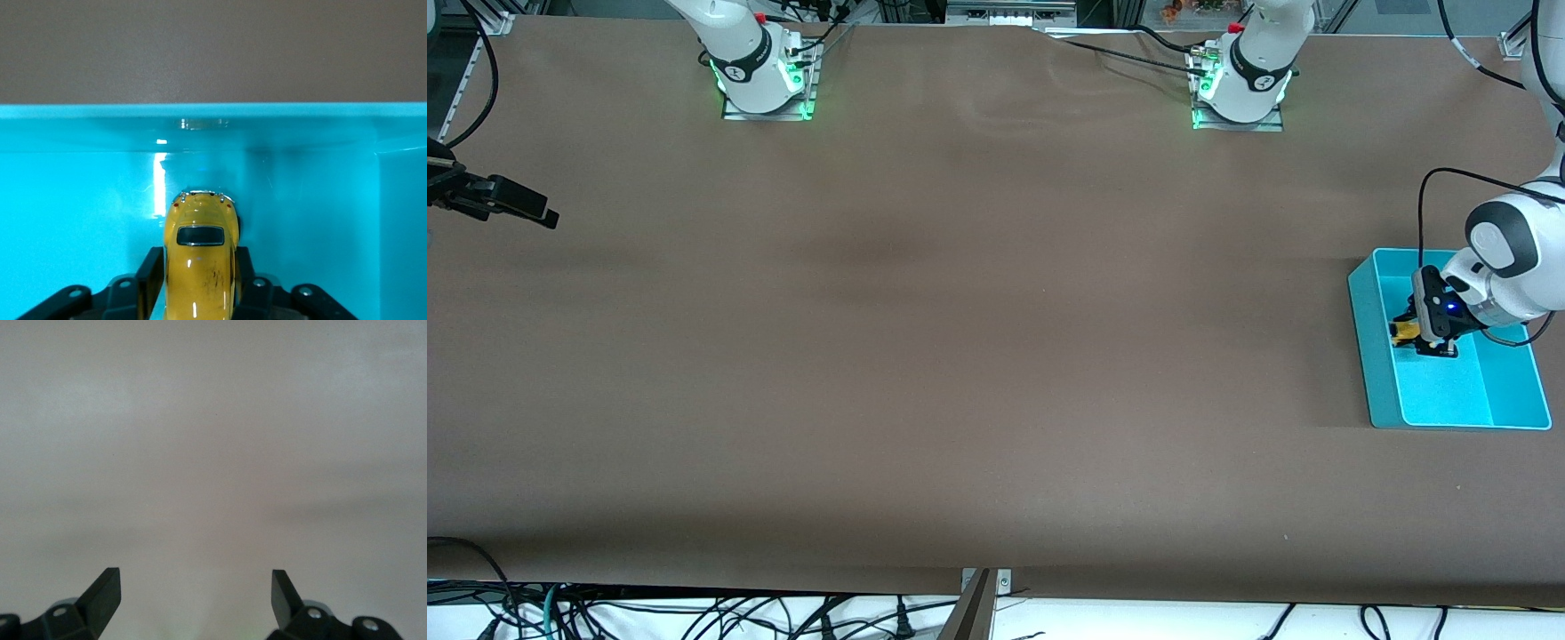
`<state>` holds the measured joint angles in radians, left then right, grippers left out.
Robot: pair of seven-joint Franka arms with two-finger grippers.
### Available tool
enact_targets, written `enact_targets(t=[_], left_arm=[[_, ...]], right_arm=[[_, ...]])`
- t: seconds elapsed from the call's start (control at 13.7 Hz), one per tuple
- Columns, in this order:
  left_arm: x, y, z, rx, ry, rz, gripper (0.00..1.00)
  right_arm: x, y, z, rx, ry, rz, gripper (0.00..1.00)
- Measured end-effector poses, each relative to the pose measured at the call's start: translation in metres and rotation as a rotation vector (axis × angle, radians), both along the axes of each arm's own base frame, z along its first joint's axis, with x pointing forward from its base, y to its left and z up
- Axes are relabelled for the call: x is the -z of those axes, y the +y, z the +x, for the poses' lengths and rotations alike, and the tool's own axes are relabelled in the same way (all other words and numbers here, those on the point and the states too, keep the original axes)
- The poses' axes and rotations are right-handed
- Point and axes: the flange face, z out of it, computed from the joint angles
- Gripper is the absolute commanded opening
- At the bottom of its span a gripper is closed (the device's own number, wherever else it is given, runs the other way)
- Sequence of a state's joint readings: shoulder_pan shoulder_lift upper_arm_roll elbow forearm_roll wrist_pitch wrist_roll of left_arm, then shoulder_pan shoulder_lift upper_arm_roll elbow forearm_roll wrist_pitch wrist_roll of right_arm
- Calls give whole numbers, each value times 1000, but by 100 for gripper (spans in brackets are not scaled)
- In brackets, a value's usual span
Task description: Wind and store yellow beetle car
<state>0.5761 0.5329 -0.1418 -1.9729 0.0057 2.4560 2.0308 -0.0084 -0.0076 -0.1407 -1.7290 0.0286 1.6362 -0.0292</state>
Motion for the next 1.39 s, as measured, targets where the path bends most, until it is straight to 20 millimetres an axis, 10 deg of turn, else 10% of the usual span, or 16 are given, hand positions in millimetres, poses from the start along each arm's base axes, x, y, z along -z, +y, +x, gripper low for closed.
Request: enact_targets(t=[0.15,0.51,1.39], left_arm=[[-8,2,3,0,1,1,100],[-97,-4,4,-203,119,-13,100],[-358,-260,24,-1260,165,140,100]], right_arm=[[0,0,0,0,0,0,100],[1,-1,0,3,1,0,100],[1,-2,0,4,2,0,100]])
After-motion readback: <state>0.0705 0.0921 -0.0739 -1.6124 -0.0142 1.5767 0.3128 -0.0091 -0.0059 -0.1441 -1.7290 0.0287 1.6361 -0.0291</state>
